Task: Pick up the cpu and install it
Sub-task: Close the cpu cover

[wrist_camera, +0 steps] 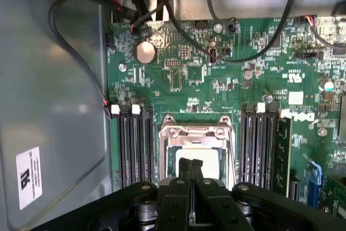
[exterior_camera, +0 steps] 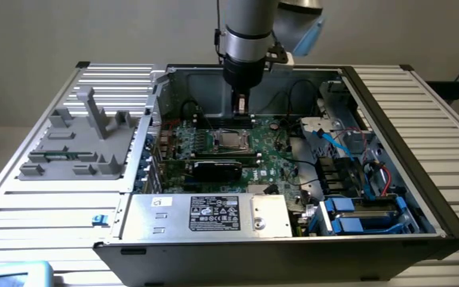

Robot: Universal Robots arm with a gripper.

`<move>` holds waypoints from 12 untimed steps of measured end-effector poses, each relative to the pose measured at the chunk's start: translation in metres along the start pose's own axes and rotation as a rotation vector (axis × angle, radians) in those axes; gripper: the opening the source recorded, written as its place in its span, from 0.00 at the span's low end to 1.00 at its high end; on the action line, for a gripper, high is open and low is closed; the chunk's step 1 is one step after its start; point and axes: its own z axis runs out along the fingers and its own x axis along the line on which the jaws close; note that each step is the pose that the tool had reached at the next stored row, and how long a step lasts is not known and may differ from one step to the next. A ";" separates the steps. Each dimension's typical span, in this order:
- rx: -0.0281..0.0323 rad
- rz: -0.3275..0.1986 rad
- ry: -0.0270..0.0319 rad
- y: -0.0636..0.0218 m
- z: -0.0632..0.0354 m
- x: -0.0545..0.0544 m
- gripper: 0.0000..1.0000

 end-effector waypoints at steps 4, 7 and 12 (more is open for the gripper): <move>0.0006 0.000 -0.0001 -0.0174 0.0045 -0.001 0.11; 0.0007 0.000 0.0000 -0.0252 0.0101 -0.002 0.11; 0.0008 0.000 0.0000 -0.0301 0.0191 -0.005 0.11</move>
